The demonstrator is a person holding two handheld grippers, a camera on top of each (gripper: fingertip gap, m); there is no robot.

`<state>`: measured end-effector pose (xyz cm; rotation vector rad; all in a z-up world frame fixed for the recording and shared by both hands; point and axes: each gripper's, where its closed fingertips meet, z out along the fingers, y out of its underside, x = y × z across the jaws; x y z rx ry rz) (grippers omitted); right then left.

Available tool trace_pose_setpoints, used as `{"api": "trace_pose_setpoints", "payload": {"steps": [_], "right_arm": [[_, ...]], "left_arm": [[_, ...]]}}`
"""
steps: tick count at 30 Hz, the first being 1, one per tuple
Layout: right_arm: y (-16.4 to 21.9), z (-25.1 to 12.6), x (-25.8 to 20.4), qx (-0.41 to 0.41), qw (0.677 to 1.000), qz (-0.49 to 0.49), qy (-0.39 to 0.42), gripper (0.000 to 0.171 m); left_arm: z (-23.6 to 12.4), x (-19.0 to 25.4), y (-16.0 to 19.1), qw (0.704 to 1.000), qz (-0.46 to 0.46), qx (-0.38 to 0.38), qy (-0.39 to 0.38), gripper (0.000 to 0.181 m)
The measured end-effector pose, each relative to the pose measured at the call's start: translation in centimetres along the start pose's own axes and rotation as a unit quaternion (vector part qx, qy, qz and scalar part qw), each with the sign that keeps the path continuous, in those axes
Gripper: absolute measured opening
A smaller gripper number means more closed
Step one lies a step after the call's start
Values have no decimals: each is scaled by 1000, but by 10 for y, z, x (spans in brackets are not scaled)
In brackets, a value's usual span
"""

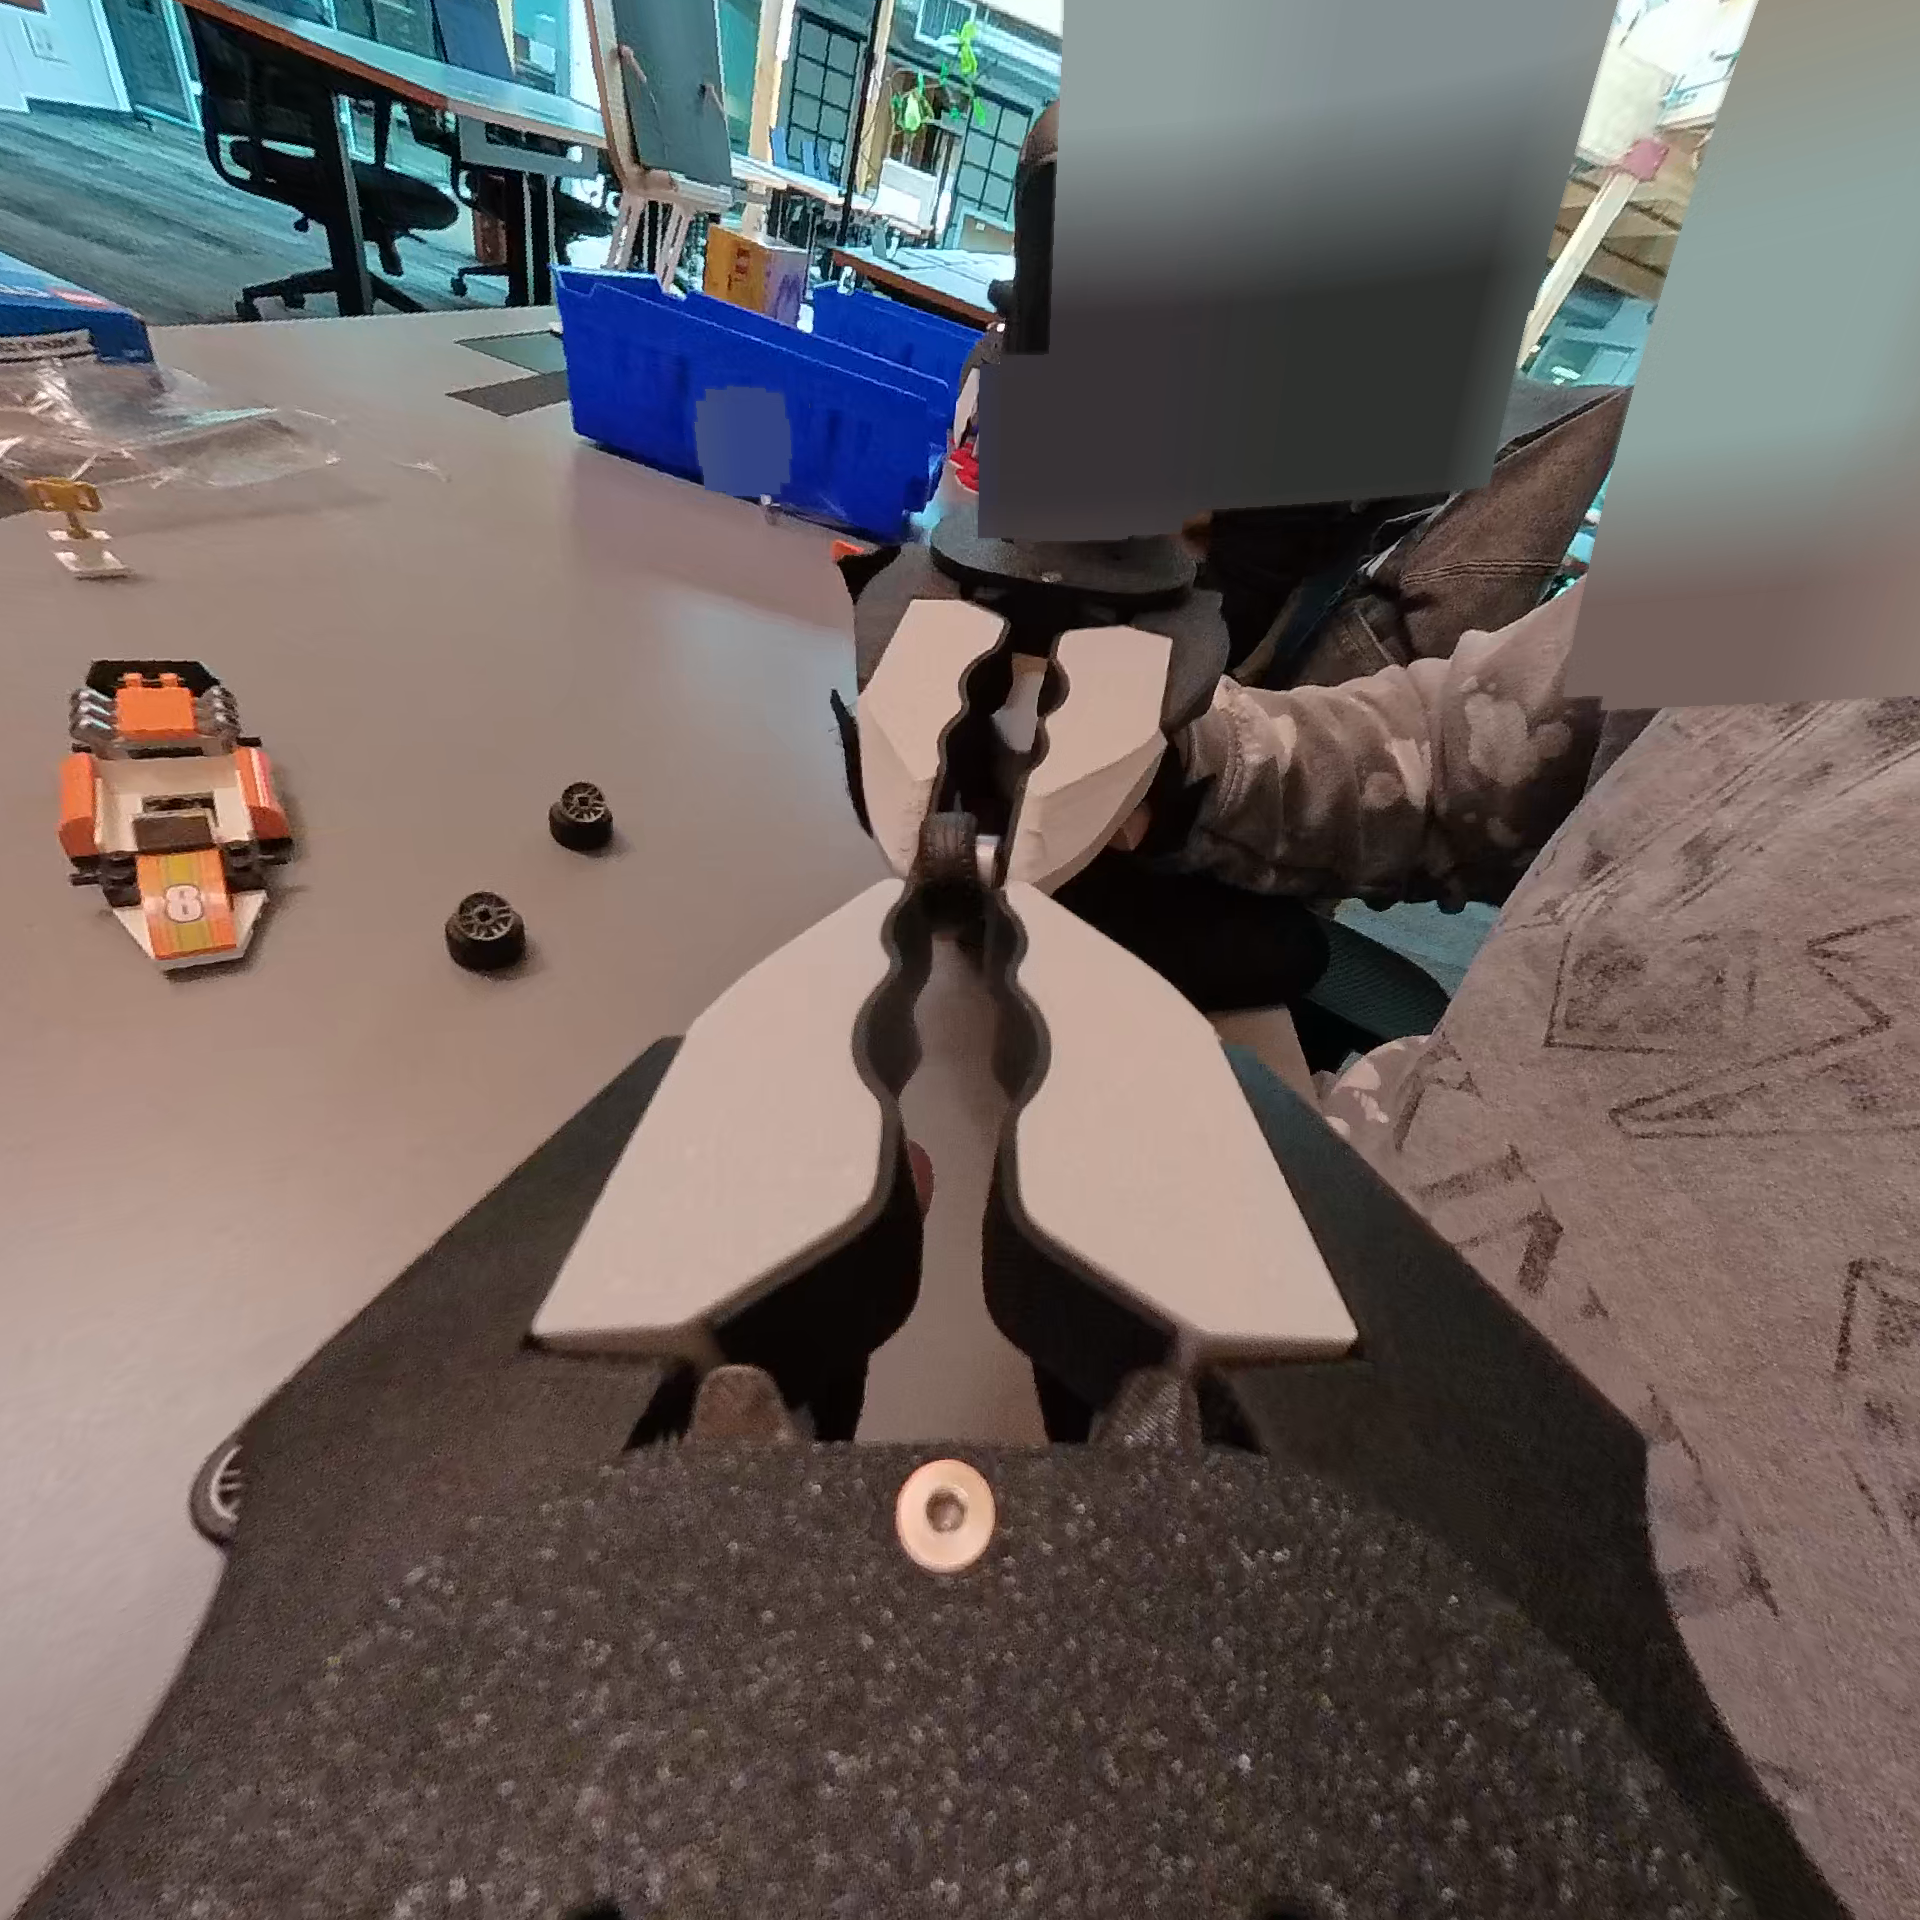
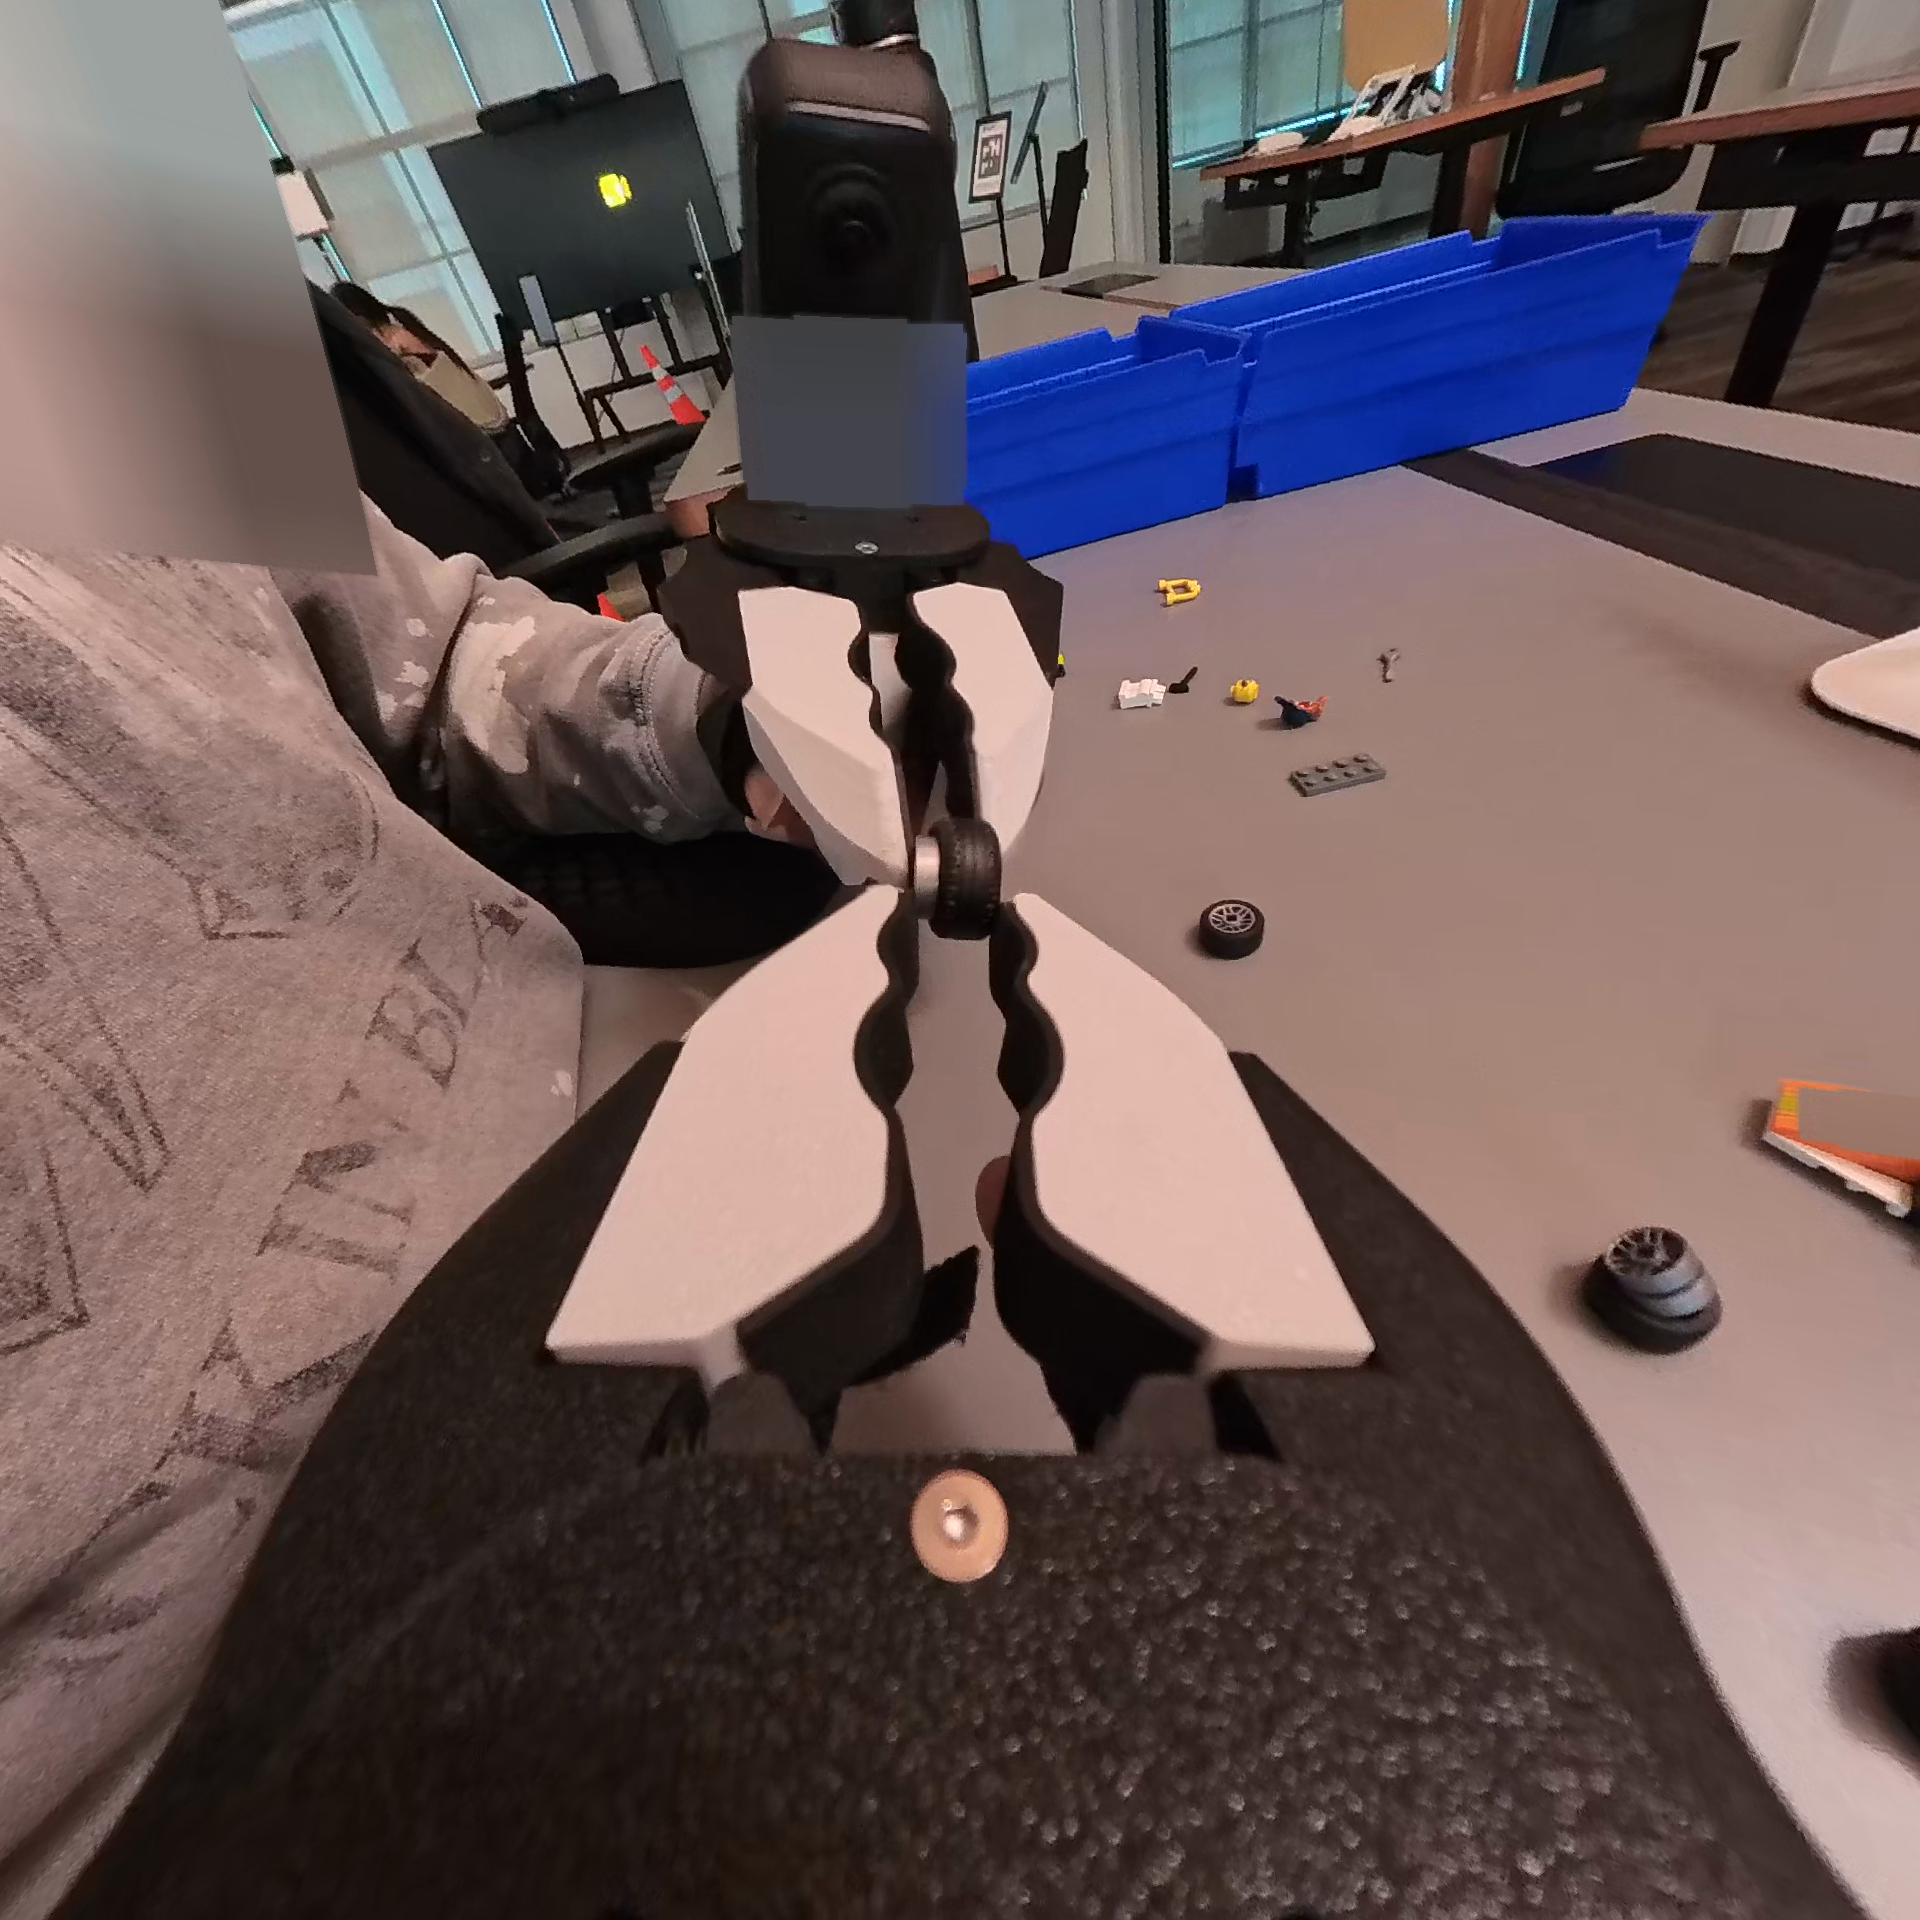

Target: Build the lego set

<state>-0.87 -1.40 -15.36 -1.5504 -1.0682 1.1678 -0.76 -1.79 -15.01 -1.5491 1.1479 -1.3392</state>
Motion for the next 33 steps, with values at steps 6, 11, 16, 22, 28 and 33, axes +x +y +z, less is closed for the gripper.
{"api": "trace_pose_setpoints", "payload": {"steps": [6, 11, 16, 22, 28, 33], "right_arm": [[-4, -2, -4, -3, 999, -37, 0, 14], [-6, 0, -10, -33, 995, -89, -3, 15], [-11, 2, -10, -28, 994, -108, 16, 10], [-15, 1, -11, -9, 990, -138, 30, 10], [-19, 0, -15, 18, 984, -173, 34, 10], [-22, -8, -8, 21, 986, -162, 32, 17]], "left_arm": [[0, 4, -3, 1000, 28, 0, 5, 11], [0, 9, 1, 998, 62, -14, 4, 11], [-3, 7, -4, 998, 60, -2, -4, 10], [-3, 9, -9, 998, 61, 26, 0, 10], [-4, 11, -10, 992, 123, 28, -20, 10], [-4, 7, -8, 992, 118, 23, -26, 10]]}}
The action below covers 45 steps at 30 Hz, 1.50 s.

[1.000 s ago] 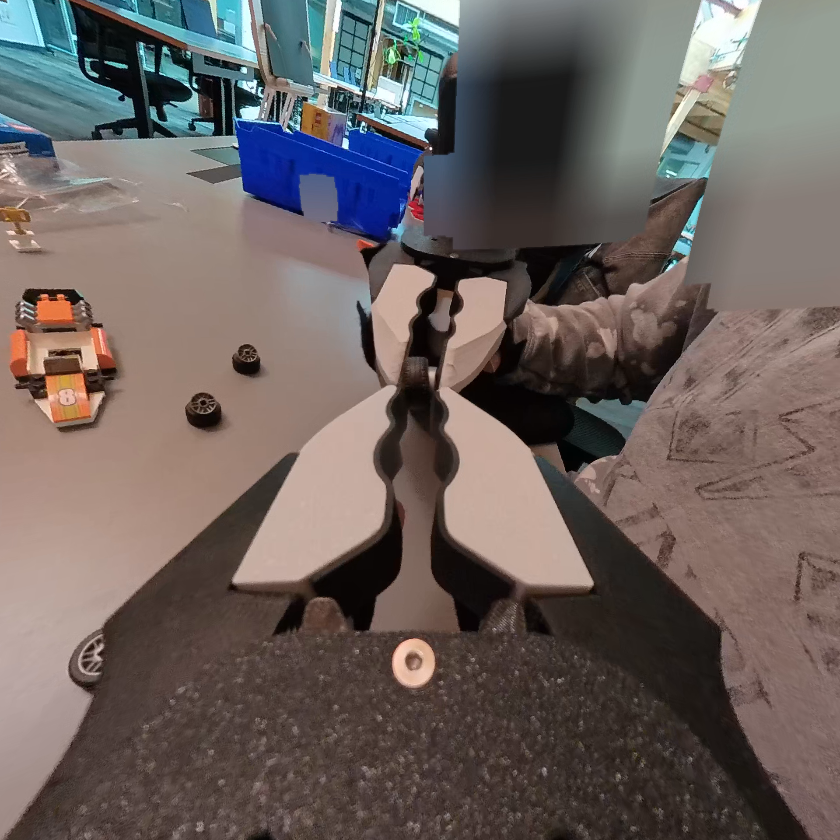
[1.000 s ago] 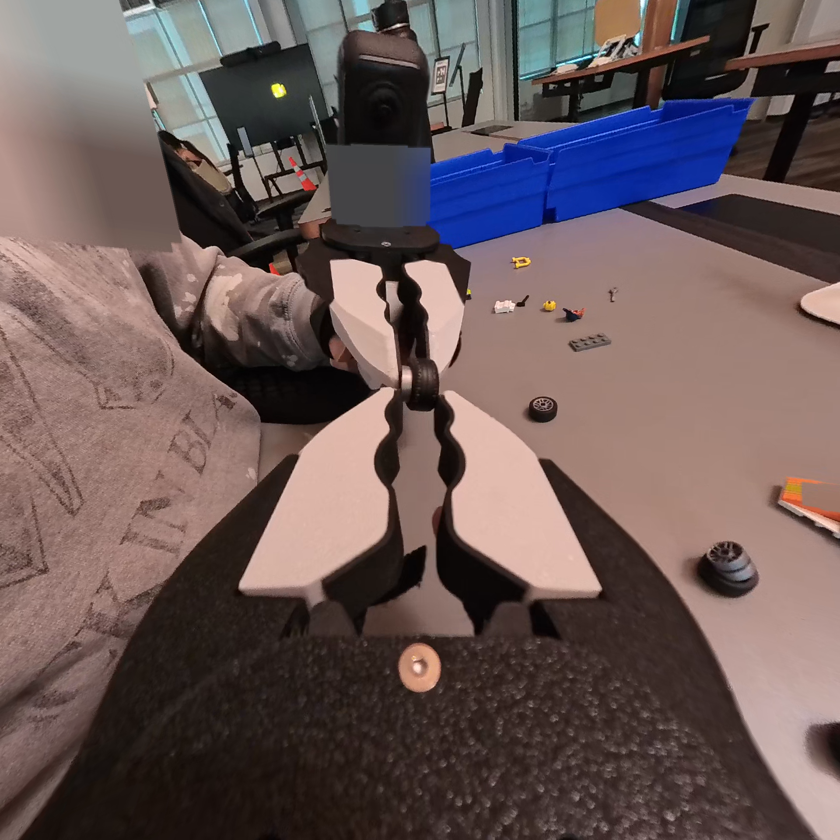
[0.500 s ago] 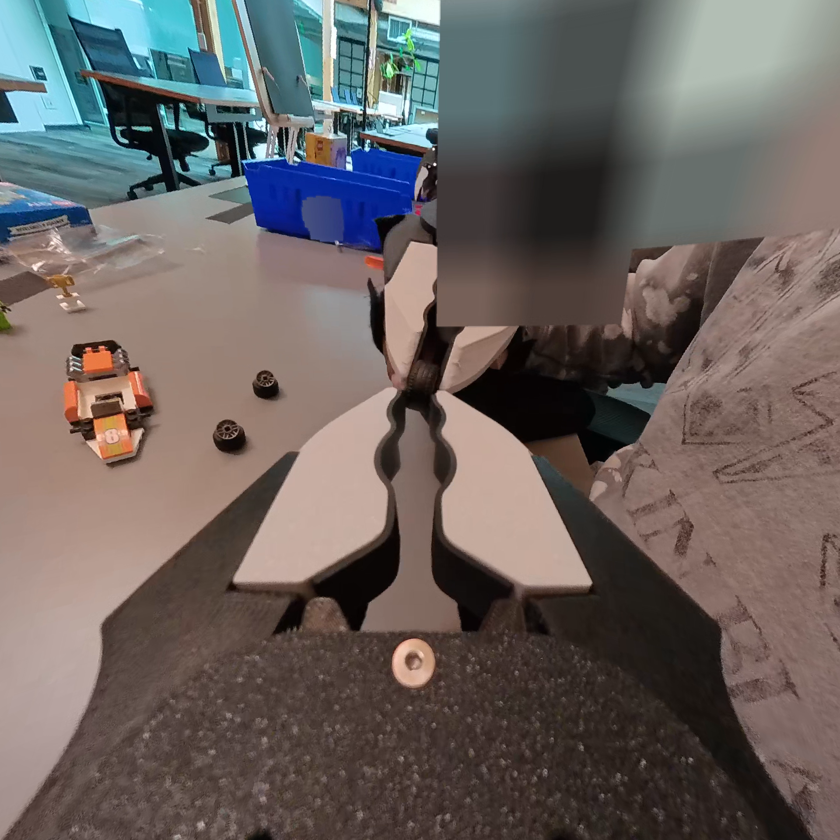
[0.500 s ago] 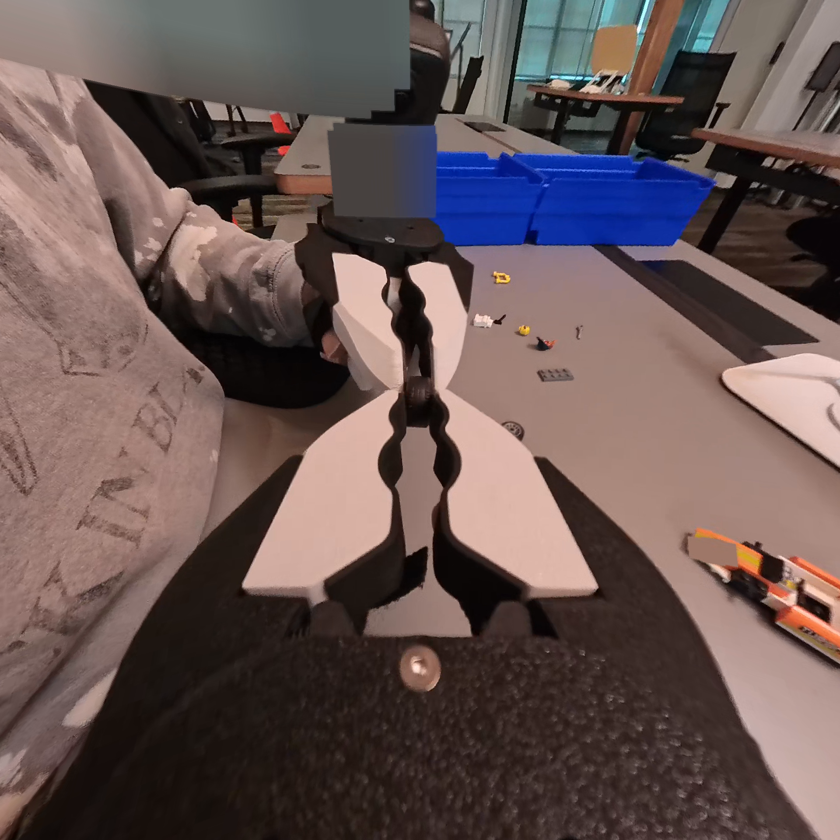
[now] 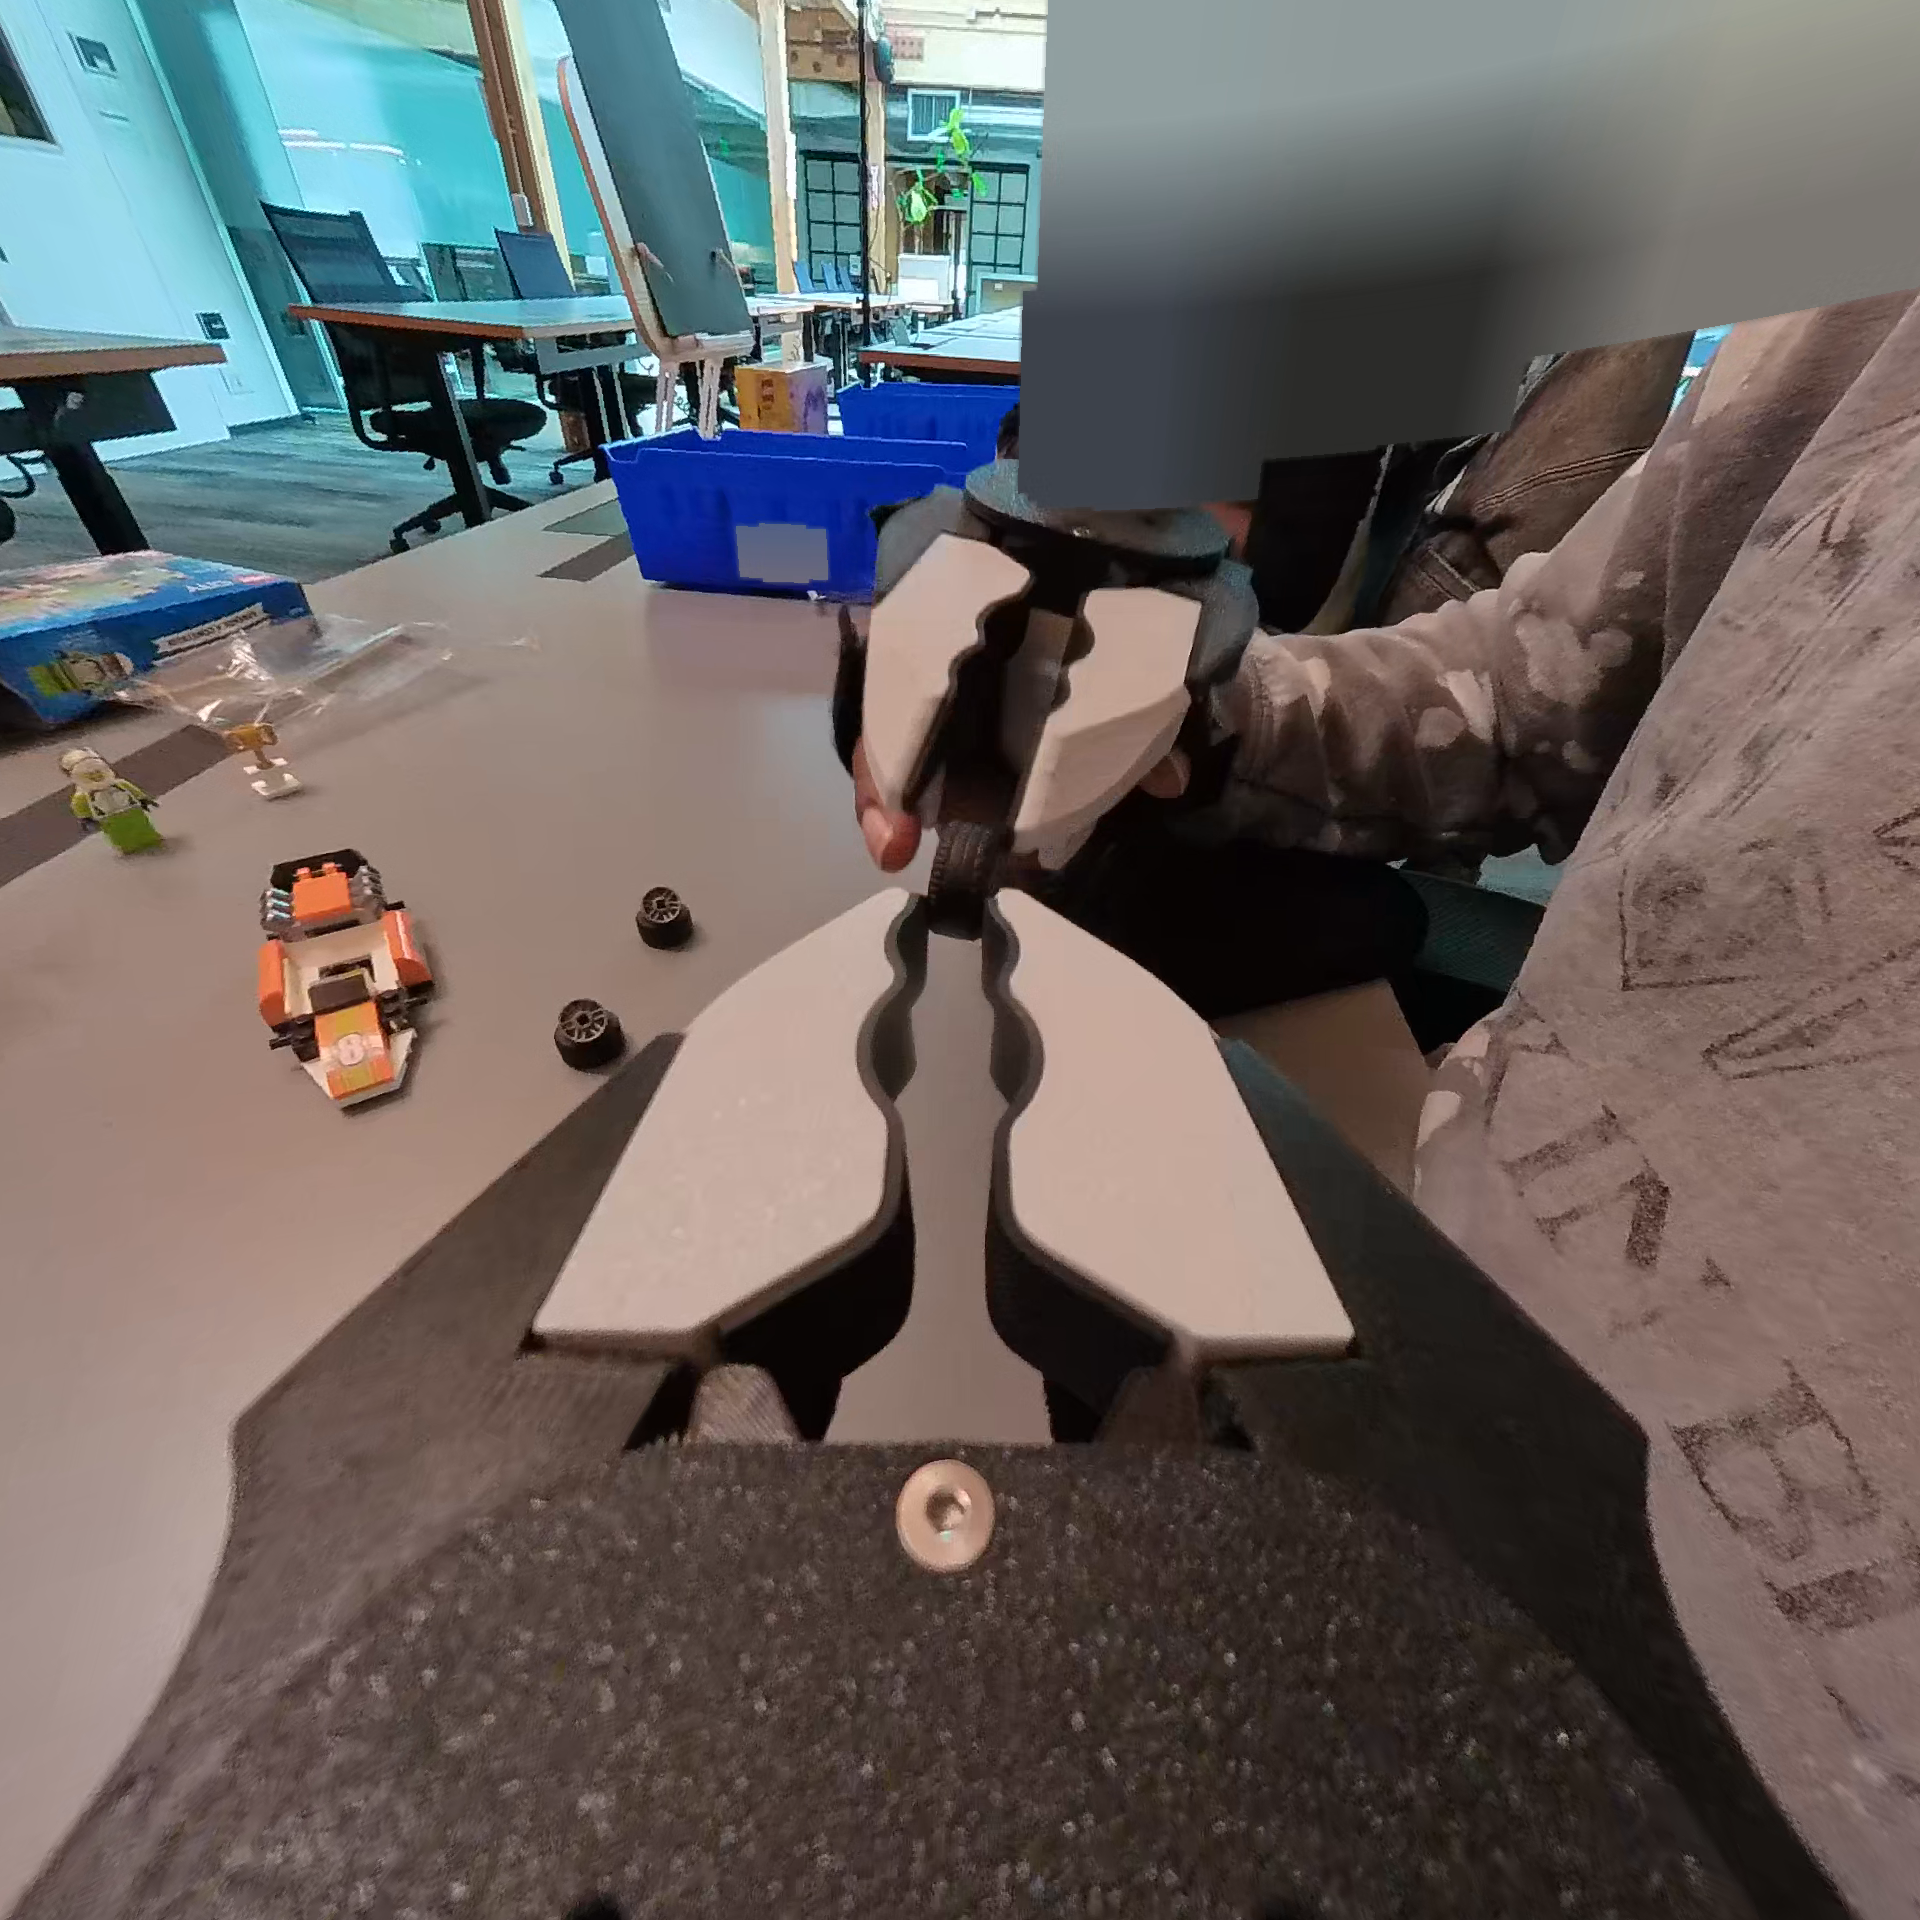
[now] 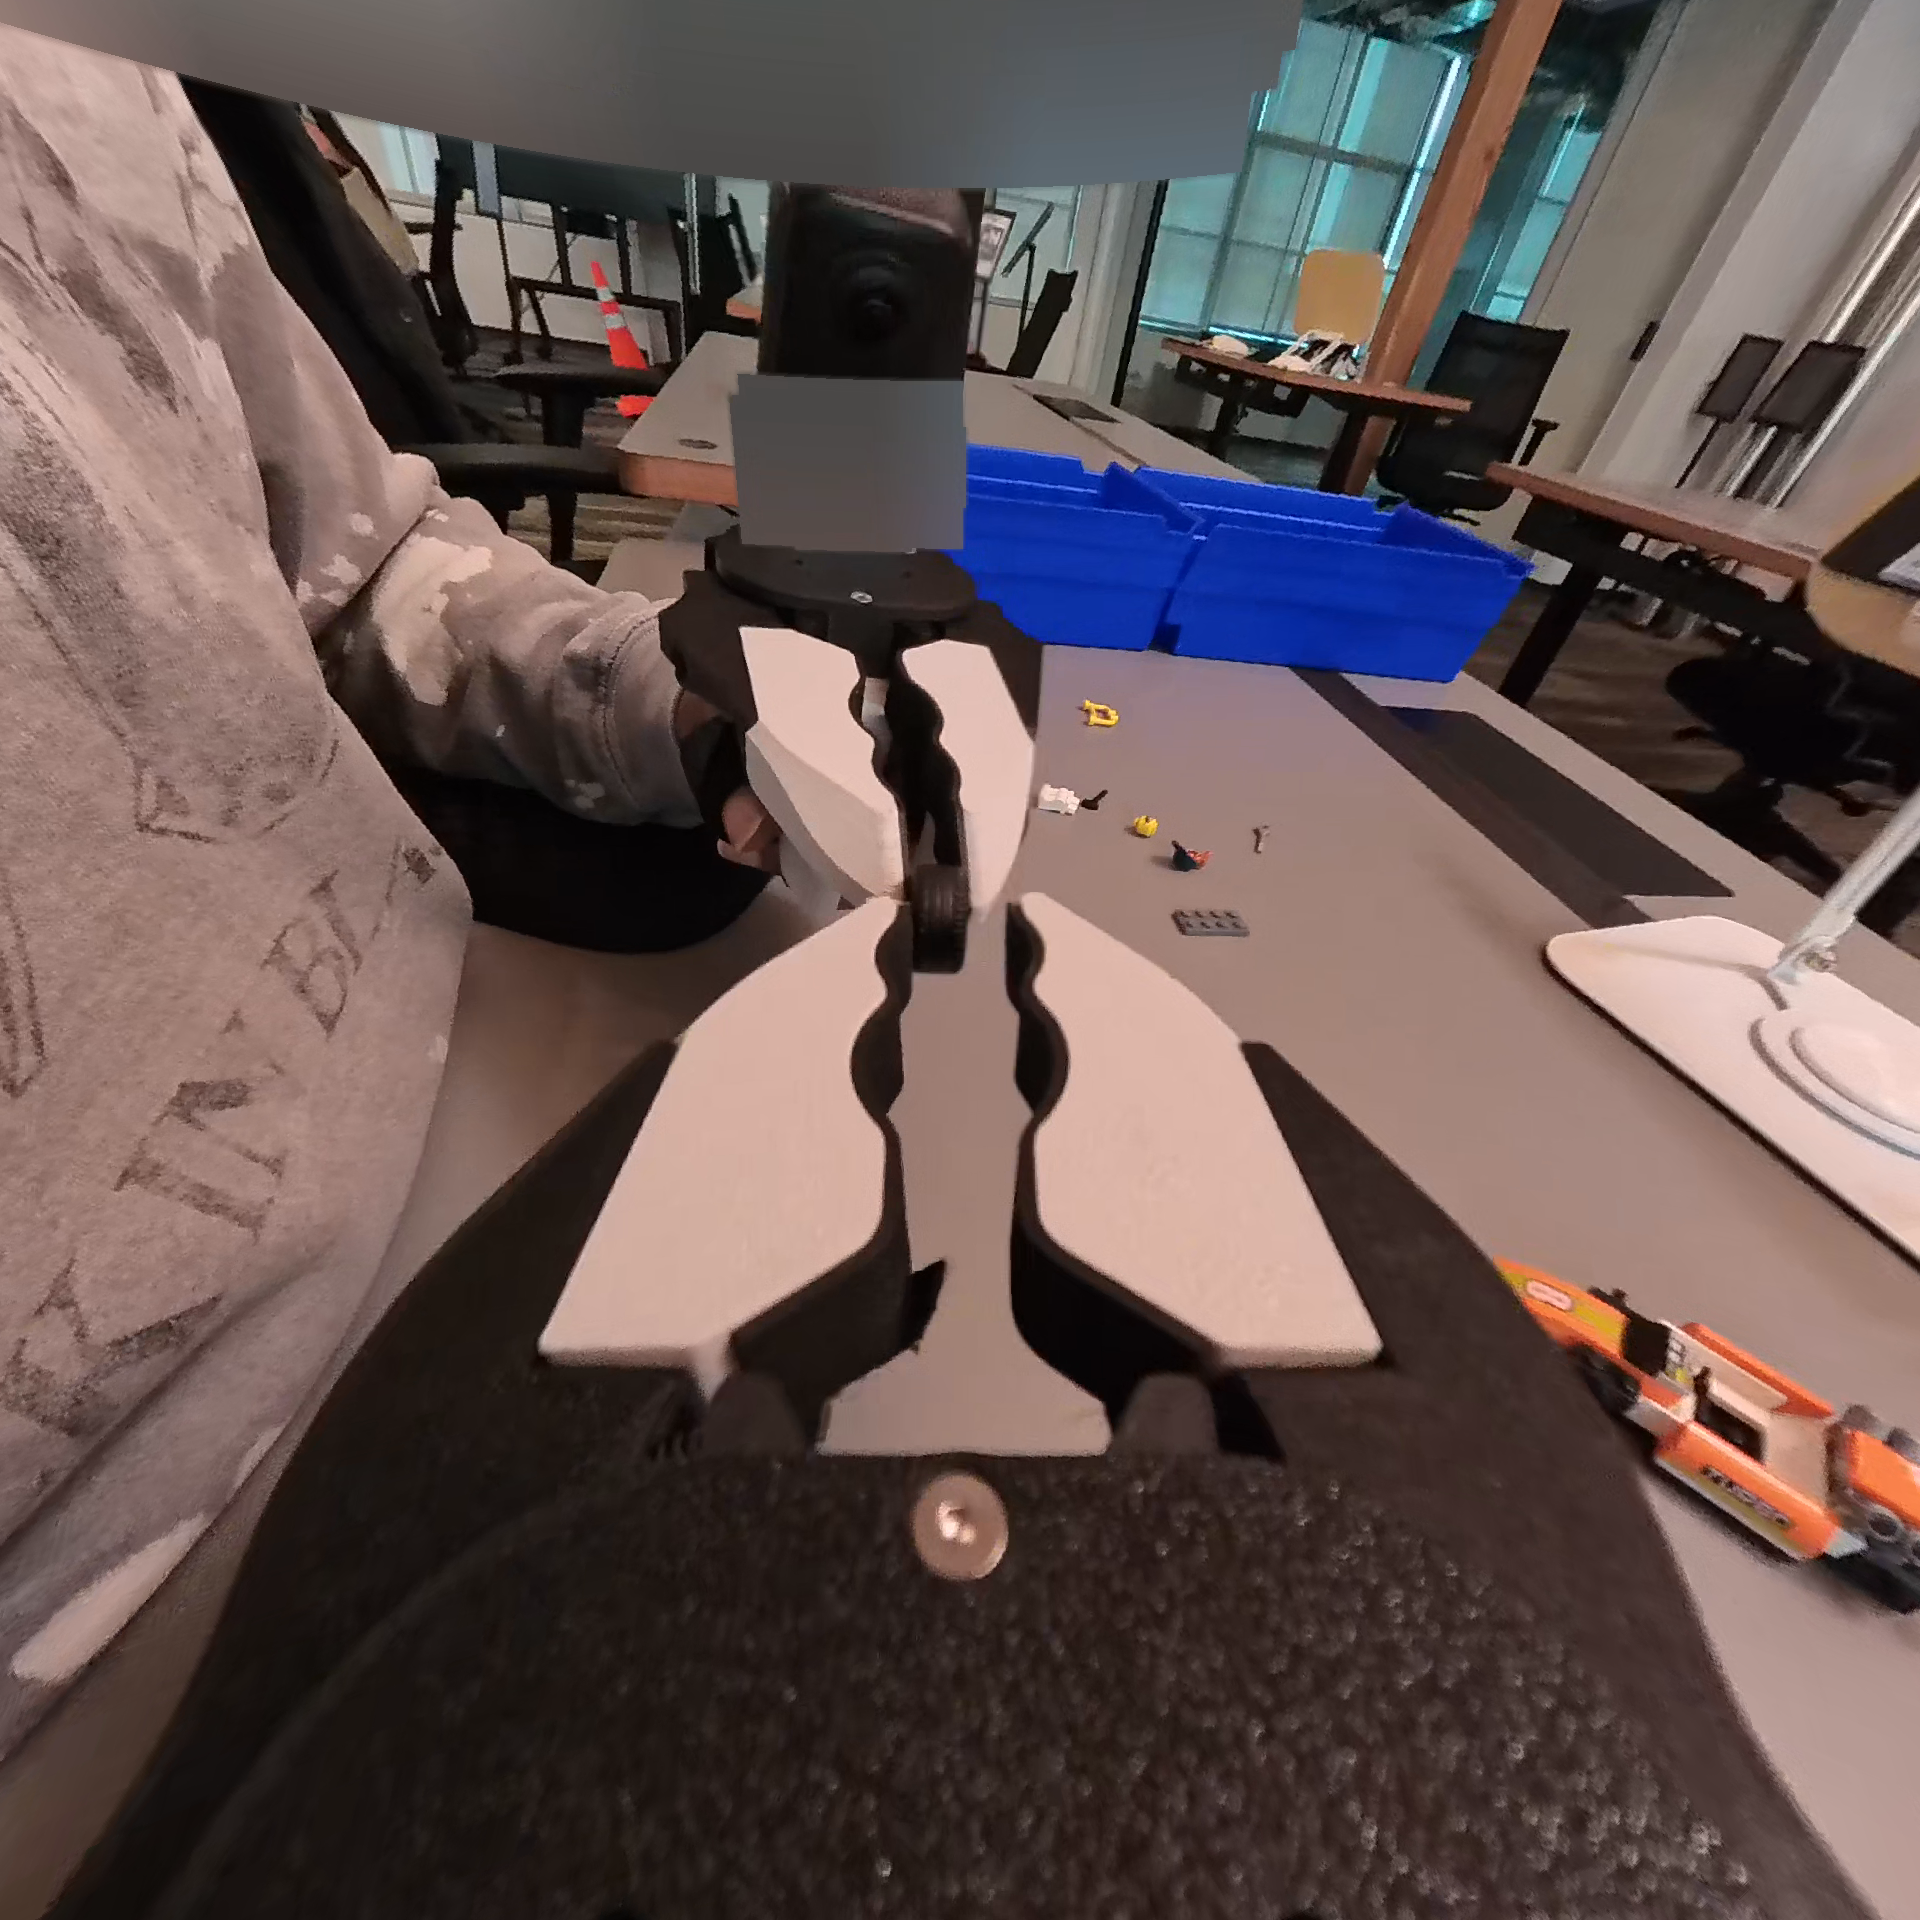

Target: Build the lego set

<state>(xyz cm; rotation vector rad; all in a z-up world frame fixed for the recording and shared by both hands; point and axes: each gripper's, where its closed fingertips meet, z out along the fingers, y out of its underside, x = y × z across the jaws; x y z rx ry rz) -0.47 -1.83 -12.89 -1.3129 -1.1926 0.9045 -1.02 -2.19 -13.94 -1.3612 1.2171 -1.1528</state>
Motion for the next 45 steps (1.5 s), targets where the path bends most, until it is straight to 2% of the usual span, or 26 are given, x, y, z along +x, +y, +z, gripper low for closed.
{"api": "trace_pose_setpoints", "payload": {"steps": [5, 11, 17, 27, 37, 41, 45], "right_arm": [[0, -21, 17, -10, 1000, 21, 14, 17], [56, -33, -6, -164, 986, 21, -40, 17], [85, -33, -26, -220, 973, 14, -70, 17], [89, -27, -26, -222, 972, -3, -73, 16], [47, -22, -23, -115, 988, -100, -21, 16], [53, -21, -24, -135, 985, -107, -25, 16], [86, -26, -28, -224, 969, -82, -57, 16]], "left_arm": [[1, -1, 6, 1000, 13, -15, -6, 10], [2, 0, 13, 998, 50, -30, -11, 10], [5, 4, 18, 996, 75, -41, -7, 10], [7, 11, 25, 991, 126, -53, 1, 10], [12, 19, 31, 958, 279, -65, -24, 10], [11, 19, 31, 958, 280, -64, -23, 10], [9, 15, 32, 954, 290, -70, -31, 10]]}}
